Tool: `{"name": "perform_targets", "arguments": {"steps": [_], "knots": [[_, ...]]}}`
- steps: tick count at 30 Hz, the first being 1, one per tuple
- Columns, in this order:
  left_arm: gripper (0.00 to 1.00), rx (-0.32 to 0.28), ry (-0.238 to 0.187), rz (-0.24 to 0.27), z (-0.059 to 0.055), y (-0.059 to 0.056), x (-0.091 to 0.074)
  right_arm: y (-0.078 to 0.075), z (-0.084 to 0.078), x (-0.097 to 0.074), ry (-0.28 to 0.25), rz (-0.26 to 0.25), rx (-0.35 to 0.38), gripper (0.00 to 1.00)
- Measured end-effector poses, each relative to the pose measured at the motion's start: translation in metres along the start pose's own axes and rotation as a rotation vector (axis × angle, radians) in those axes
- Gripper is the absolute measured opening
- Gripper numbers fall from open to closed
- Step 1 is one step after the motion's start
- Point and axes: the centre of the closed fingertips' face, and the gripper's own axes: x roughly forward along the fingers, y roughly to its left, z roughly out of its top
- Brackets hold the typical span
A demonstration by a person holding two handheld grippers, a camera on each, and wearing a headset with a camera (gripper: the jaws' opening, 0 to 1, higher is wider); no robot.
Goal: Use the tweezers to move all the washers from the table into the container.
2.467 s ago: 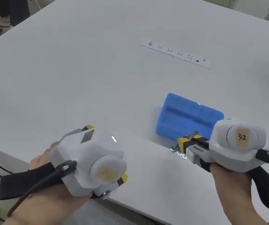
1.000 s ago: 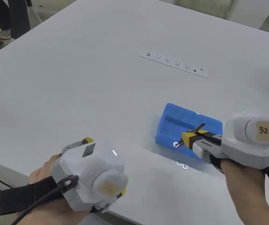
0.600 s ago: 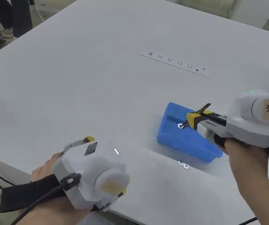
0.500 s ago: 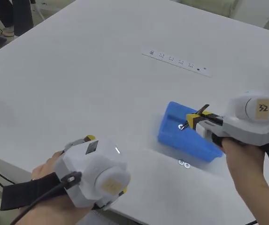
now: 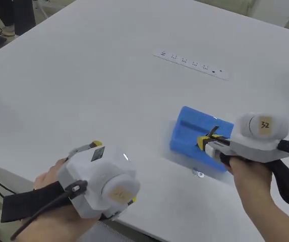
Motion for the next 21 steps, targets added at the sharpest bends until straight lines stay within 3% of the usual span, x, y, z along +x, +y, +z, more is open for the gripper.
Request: {"name": "perform_targets", "arguments": {"steps": [7, 14, 21], "knots": [[0.76, 0.001, 0.005, -0.003, -0.001, 0.000, 0.003, -0.001, -0.002, 0.001, -0.007, -0.007, -0.005, 0.03], [0.75, 0.008, 0.009, -0.003, -0.001, -0.002, 0.001, -0.002, -0.004, 0.002, -0.039, -0.030, -0.067, 0.02], [0.75, 0.016, 0.014, -0.007, -0.002, -0.003, 0.000, -0.011, -0.009, 0.008, -0.024, -0.020, -0.033, 0.02]]}}
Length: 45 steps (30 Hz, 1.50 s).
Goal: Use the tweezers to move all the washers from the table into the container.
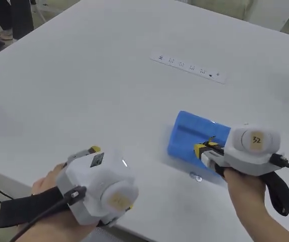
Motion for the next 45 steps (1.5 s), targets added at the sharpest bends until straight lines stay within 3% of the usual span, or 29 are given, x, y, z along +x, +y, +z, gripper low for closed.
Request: {"name": "perform_targets", "arguments": {"steps": [9, 12, 24, 35, 45], "knots": [[0.75, 0.004, 0.004, 0.003, -0.001, 0.000, -0.001, -0.005, -0.002, 0.005, 0.025, 0.004, 0.016, 0.02], [0.75, 0.003, 0.004, 0.006, -0.001, 0.001, -0.001, -0.007, -0.002, 0.005, 0.038, -0.010, -0.008, 0.03], [0.75, 0.005, 0.003, 0.006, -0.001, 0.001, 0.000, -0.009, 0.011, -0.004, 0.013, -0.005, 0.011, 0.03], [0.74, 0.001, 0.001, 0.009, 0.000, 0.002, 0.000, -0.004, 0.005, 0.011, 0.047, 0.023, 0.010, 0.03], [0.75, 0.002, 0.003, 0.007, 0.000, 0.002, 0.000, -0.008, 0.005, 0.006, 0.058, -0.008, -0.031, 0.03]]}}
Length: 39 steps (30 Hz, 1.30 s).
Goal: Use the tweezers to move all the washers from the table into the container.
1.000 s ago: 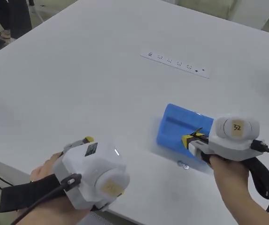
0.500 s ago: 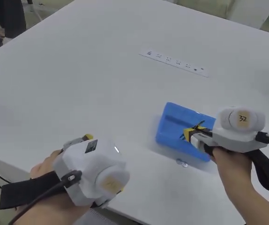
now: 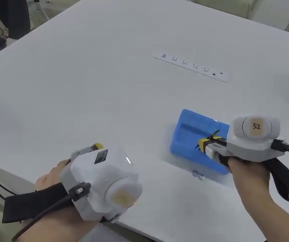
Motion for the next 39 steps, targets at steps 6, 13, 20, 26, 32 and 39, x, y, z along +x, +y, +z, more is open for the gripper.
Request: {"name": "perform_targets", "arguments": {"steps": [6, 13, 20, 26, 32, 39], "knots": [[0.74, -0.021, -0.046, -0.007, 0.009, 0.001, -0.005, 0.009, 0.013, -0.022, -0.053, 0.003, 0.010, 0.03], [0.61, -0.052, -0.186, -0.072, 0.044, -0.001, -0.020, 0.030, 0.034, -0.061, -0.148, 0.025, -0.036, 0.03], [0.46, -0.083, -0.358, -0.176, 0.114, -0.003, -0.037, 0.048, 0.035, -0.087, -0.178, 0.043, -0.064, 0.03], [0.36, -0.048, -0.426, -0.298, 0.155, -0.027, -0.046, 0.056, 0.024, -0.093, -0.169, 0.049, -0.062, 0.03], [0.26, 0.020, -0.462, -0.404, 0.178, -0.062, -0.044, 0.062, 0.017, -0.092, -0.167, 0.053, -0.033, 0.03], [0.13, 0.062, -0.478, -0.440, 0.188, -0.079, -0.030, 0.065, 0.005, -0.088, -0.147, 0.063, -0.041, 0.03]]}}
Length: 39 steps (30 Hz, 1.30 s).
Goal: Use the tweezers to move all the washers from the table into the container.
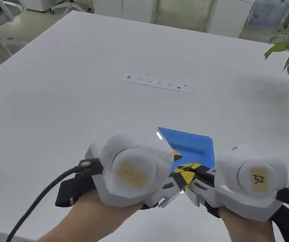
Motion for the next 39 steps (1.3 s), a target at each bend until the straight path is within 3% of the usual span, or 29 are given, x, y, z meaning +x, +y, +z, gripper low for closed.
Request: {"name": "perform_targets", "arguments": {"steps": [3, 8, 13, 17, 22, 27, 33, 39], "knots": [[0.08, 0.005, -0.005, -0.011, 0.001, -0.001, 0.005, 0.002, -0.006, 0.001, 0.010, 0.005, -0.004, 0.03], [0.00, 0.033, 0.016, -0.049, -0.008, -0.007, 0.010, 0.003, -0.010, 0.002, 0.013, 0.009, -0.006, 0.03], [0.00, 0.052, 0.009, -0.070, -0.007, -0.005, 0.009, 0.001, -0.011, 0.001, 0.011, 0.011, -0.046, 0.03], [0.00, 0.073, -0.001, -0.119, -0.006, -0.004, 0.007, 0.000, -0.009, 0.001, 0.001, 0.019, -0.094, 0.04], [0.00, 0.202, 0.017, -0.230, -0.011, -0.007, 0.006, -0.002, -0.010, 0.004, 0.016, 0.043, -0.157, 0.07], [0.00, 0.282, 0.057, -0.315, -0.015, -0.008, 0.008, -0.003, -0.014, 0.008, 0.025, 0.078, -0.152, 0.08], [0.00, 0.434, 0.124, -0.398, -0.025, -0.011, 0.020, -0.006, -0.023, 0.016, 0.048, 0.102, -0.140, 0.08], [0.00, 0.458, 0.140, -0.422, -0.035, -0.007, 0.033, -0.015, -0.034, 0.026, 0.066, 0.110, -0.093, 0.09]]}}
